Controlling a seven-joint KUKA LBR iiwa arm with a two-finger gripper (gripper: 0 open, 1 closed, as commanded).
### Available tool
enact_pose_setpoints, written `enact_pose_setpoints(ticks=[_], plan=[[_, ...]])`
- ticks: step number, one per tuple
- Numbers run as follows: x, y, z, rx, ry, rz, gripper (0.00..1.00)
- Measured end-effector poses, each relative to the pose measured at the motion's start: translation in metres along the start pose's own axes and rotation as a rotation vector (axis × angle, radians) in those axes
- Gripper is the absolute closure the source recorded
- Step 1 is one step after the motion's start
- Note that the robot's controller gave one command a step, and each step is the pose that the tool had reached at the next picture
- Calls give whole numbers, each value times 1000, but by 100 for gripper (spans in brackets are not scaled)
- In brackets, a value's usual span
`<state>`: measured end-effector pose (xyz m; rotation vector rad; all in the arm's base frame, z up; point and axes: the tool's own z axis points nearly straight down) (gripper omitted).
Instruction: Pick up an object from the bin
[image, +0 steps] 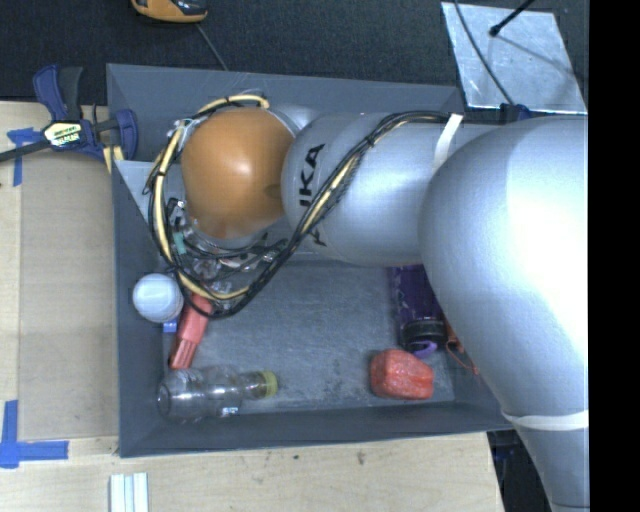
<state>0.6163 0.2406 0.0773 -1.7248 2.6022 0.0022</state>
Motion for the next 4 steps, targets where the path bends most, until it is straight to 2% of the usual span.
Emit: enact_pose_setpoints(ticks=[4], plan=[[0,-1,-13,-6,11,3,100]])
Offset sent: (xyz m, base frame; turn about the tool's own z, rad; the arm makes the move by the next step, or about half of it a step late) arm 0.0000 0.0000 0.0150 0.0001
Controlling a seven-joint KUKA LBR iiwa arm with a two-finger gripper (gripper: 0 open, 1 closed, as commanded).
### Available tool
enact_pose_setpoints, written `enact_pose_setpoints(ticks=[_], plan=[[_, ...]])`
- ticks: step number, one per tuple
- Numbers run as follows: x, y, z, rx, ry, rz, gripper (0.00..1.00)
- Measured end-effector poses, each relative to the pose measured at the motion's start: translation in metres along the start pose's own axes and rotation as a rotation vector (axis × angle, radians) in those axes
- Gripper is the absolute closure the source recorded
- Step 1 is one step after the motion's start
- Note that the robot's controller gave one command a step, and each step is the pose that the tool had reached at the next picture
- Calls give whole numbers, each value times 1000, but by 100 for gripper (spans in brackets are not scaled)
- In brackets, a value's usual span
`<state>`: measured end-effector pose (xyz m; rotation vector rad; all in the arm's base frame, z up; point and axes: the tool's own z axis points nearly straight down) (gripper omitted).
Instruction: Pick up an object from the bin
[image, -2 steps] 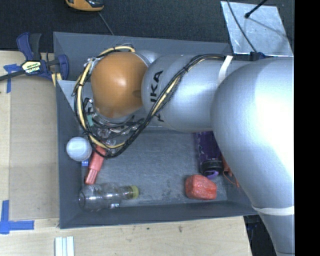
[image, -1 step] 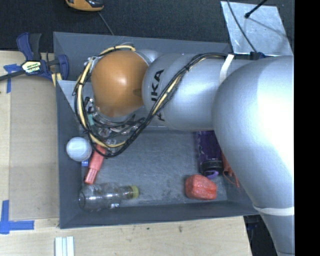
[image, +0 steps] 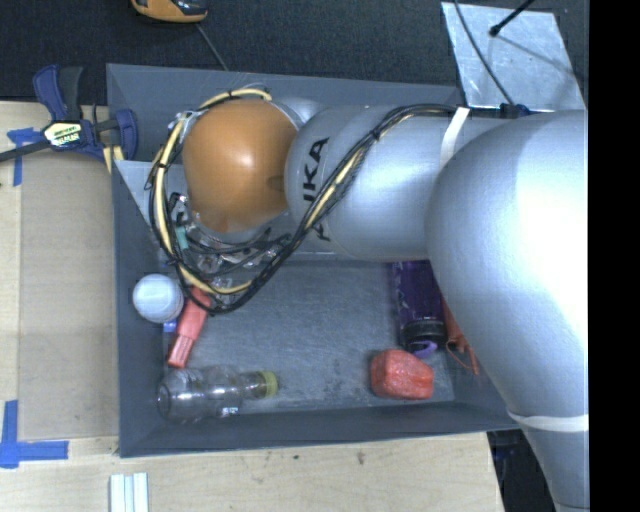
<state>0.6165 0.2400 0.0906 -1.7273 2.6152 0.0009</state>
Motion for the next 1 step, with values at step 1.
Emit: enact_pose_setpoints(ticks=[1], plan=[[1,1,-4,-4,4,1,100]])
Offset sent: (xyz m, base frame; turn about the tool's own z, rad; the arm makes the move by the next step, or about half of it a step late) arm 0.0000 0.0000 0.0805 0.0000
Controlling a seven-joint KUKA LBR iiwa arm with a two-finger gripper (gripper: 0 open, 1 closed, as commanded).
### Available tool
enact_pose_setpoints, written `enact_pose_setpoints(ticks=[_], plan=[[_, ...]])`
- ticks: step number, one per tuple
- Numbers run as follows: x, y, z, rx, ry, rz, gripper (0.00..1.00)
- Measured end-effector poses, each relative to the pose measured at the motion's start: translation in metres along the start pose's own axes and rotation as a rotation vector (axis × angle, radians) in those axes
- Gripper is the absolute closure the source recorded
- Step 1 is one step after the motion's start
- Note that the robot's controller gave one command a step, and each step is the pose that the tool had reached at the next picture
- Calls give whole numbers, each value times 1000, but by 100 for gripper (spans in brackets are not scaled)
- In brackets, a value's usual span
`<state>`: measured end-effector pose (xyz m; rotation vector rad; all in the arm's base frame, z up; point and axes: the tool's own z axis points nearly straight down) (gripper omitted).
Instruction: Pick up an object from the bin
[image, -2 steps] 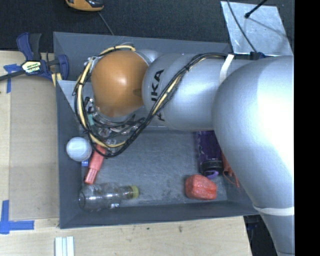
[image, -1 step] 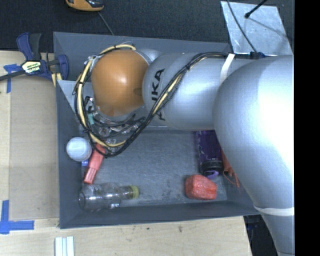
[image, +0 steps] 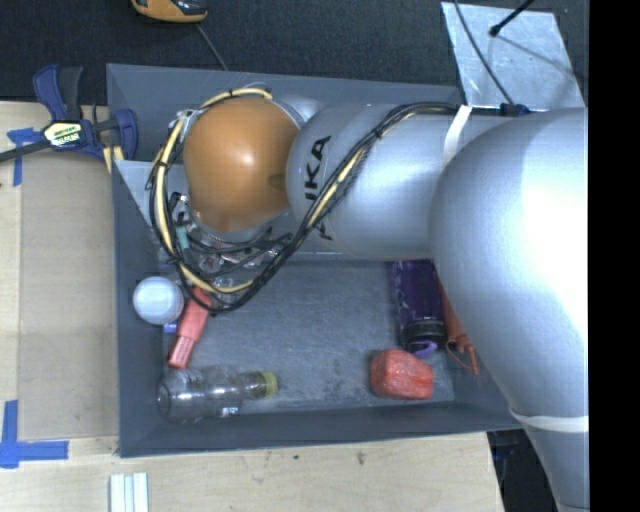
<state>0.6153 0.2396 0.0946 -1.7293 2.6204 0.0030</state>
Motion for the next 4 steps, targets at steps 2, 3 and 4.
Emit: enact_pose_setpoints(ticks=[2,3,4], plan=[[0,0,-42,-1,3,1,100],[-1,-1,-55,4,-2,1,100],[-1,-1,-64,4,-2,1,100]])
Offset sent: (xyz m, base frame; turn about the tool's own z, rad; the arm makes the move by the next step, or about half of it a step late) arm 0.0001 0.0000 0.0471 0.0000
